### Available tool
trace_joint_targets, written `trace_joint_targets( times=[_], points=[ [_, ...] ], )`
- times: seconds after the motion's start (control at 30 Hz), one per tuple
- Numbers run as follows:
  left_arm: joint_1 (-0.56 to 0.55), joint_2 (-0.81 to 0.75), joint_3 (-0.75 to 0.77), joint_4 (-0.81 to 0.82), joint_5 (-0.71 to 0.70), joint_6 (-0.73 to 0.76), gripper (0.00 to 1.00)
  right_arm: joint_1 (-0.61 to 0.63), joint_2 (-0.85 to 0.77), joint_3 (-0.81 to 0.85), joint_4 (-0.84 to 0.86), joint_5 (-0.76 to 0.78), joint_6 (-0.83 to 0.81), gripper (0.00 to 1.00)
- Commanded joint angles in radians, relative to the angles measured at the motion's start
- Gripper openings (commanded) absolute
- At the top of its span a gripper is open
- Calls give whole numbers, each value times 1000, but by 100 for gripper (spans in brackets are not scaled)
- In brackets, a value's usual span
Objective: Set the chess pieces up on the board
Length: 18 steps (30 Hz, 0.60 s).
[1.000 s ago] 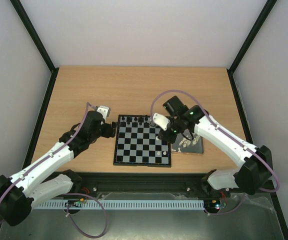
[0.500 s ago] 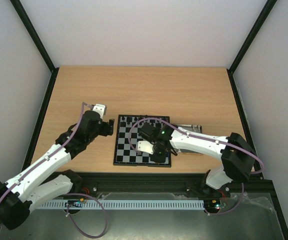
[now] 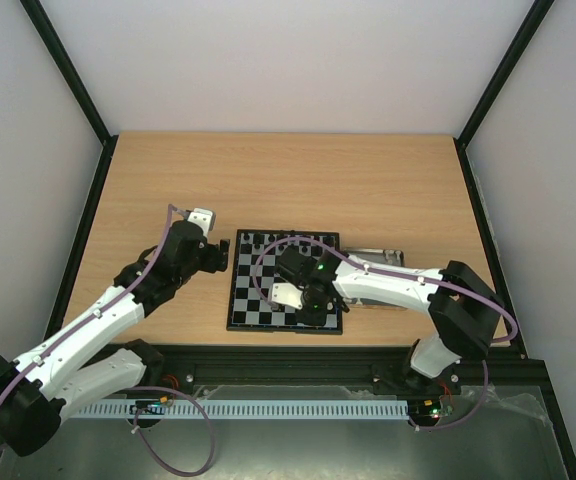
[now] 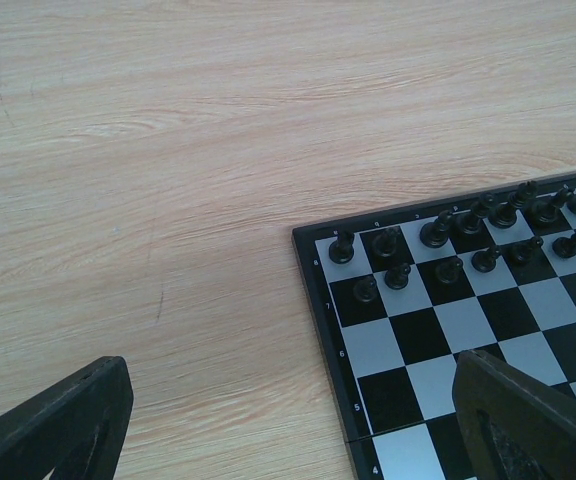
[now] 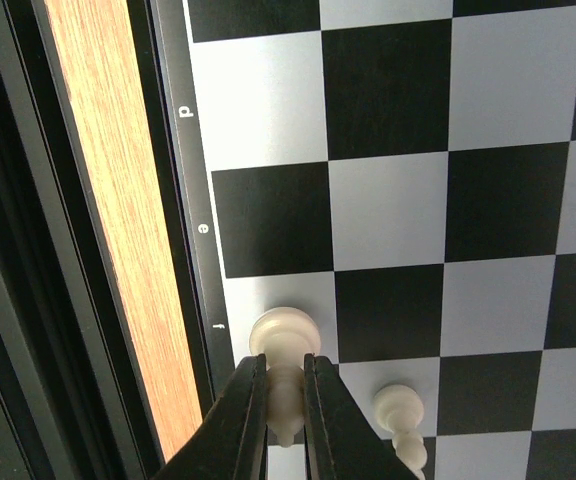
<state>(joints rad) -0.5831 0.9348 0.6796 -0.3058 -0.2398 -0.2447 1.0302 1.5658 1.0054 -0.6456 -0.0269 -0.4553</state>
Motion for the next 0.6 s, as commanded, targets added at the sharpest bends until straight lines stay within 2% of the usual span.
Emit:
trace_joint_targets(
  times=[0.0, 0.3, 0.43, 0.57],
  points=[
    [6, -8, -8, 8, -2, 1, 91, 8, 22, -17, -2, -18, 13, 6],
    [5, -8, -8, 8, 0, 1, 90, 8, 29, -30, 8, -19, 20, 9],
    [5, -8, -7, 8, 0, 1, 91, 8, 17, -30, 9, -18, 33, 25],
    [5, -11, -8, 7, 1, 1, 91, 6, -25, -8, -12, -20, 37, 34]
  ],
)
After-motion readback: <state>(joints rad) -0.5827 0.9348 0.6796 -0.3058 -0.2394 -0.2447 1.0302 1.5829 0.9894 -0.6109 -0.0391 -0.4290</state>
